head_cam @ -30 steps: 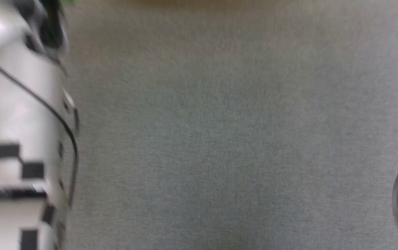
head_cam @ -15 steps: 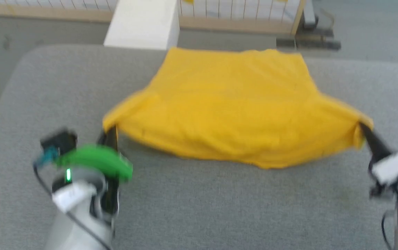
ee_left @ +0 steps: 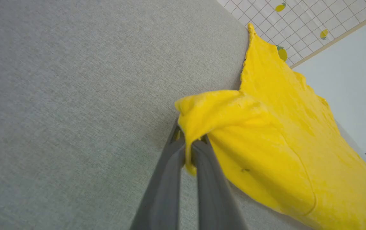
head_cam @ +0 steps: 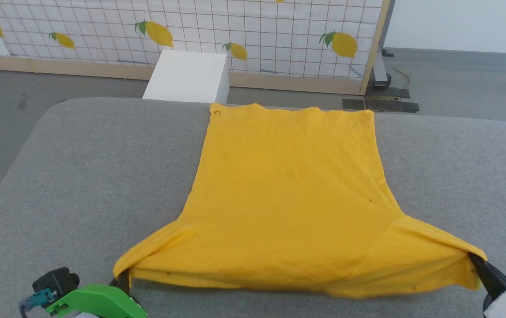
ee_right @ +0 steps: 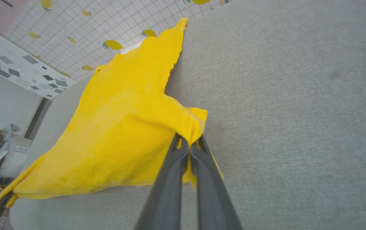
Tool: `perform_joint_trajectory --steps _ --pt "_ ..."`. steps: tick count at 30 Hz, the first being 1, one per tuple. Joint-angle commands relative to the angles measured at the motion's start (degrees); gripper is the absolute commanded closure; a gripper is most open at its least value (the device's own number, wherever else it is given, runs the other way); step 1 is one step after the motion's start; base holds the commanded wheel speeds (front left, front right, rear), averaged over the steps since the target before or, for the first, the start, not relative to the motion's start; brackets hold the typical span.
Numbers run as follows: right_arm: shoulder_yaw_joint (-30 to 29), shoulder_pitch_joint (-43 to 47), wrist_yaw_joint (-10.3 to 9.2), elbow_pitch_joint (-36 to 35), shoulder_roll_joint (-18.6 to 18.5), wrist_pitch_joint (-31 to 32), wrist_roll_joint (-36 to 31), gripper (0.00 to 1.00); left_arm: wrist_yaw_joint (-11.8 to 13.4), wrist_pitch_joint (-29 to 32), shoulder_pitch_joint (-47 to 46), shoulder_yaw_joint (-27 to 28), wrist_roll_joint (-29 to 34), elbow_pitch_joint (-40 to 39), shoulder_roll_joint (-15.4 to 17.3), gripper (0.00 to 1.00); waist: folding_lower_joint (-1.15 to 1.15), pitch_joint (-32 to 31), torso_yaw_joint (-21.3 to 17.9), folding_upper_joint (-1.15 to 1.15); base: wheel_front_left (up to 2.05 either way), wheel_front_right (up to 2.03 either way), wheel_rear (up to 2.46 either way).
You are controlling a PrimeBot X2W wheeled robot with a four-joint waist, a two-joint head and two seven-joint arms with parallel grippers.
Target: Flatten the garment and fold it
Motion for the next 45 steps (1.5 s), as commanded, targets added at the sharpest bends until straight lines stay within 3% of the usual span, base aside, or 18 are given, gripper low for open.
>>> perform_joint_trajectory --steps 1,5,7,11,18,27,28,29,30,36,42,45 --pt "-0.6 1.2 -0.06 -2.0 0.0 1.5 -1.2 1.00 1.2 1.1 1.3 0.0 0.9 -1.6 1.4 1.00 0.01 -0.1 -0.2 0.00 0.00 0.00 0.00" --pt "0.1 3.3 -0.06 -7.3 -0.9 7.4 -5.4 1.00 3.7 4.9 3.6 -2.5 5.1 -4.9 4.4 1.00 0.01 0.2 -0.8 0.00 0.00 0.00 0.00" --pt "2.0 3.4 -0.06 -8.9 -2.6 10.5 -8.2 1.00 4.6 7.1 4.0 -5.2 9.1 -4.7 6.8 1.00 0.01 0.7 -1.2 0.00 0.00 0.00 0.00" --pt "8.6 1.8 -0.06 -8.4 -7.0 16.3 -14.2 1.00 5.2 10.0 2.8 -9.0 13.1 -2.9 8.4 1.00 0.01 2.0 -2.1 0.00 0.00 0.00 0.00" --pt "18.9 -3.5 -0.06 0.6 -10.8 19.9 -20.7 1.00 5.2 8.9 0.3 -9.9 13.6 -0.2 7.5 1.00 0.01 4.8 -3.0 0.00 0.00 0.00 0.00" --pt "23.3 -5.4 -0.06 13.6 -11.1 17.5 -21.8 1.00 5.0 6.7 -1.0 -9.0 12.0 0.7 6.3 1.00 0.01 6.4 -2.5 0.00 0.00 0.00 0.00" --pt "23.4 -5.6 -0.06 14.0 -11.1 16.8 -21.6 0.91 4.9 6.6 -1.0 -8.9 11.7 0.7 6.2 1.00 0.01 6.4 -2.5 0.00 0.00 0.00 0.00" --pt "23.2 -5.9 -0.06 14.4 -10.8 15.8 -21.0 0.09 5.0 6.5 -1.0 -8.8 11.6 0.6 6.1 1.00 0.01 6.4 -2.6 0.00 0.00 0.00 0.00" --pt "22.8 -6.1 -0.06 14.4 -10.8 14.8 -20.8 0.00 5.0 6.5 -1.1 -8.8 11.6 0.6 6.1 1.00 0.01 6.3 -2.7 0.00 0.00 0.00 0.00" --pt "18.8 -6.6 -0.06 10.6 -9.6 10.6 -16.3 0.00 5.1 6.2 -0.6 -8.8 11.3 0.1 6.2 1.00 0.01 5.3 -3.8 0.00 0.00 0.00 0.00" --pt "12.9 -6.8 -0.06 1.0 -8.5 7.6 -14.1 0.00 5.5 5.6 -0.2 -8.7 11.3 -0.6 6.3 1.00 0.01 4.3 -5.1 0.00 0.00 0.00 0.00" --pt "10.9 -9.1 -0.06 -3.2 -6.5 0.2 -14.2 0.00 5.8 5.3 0.2 -8.4 11.2 -1.3 6.3 1.00 0.01 4.3 -5.7 0.00 0.00 0.00 0.00"
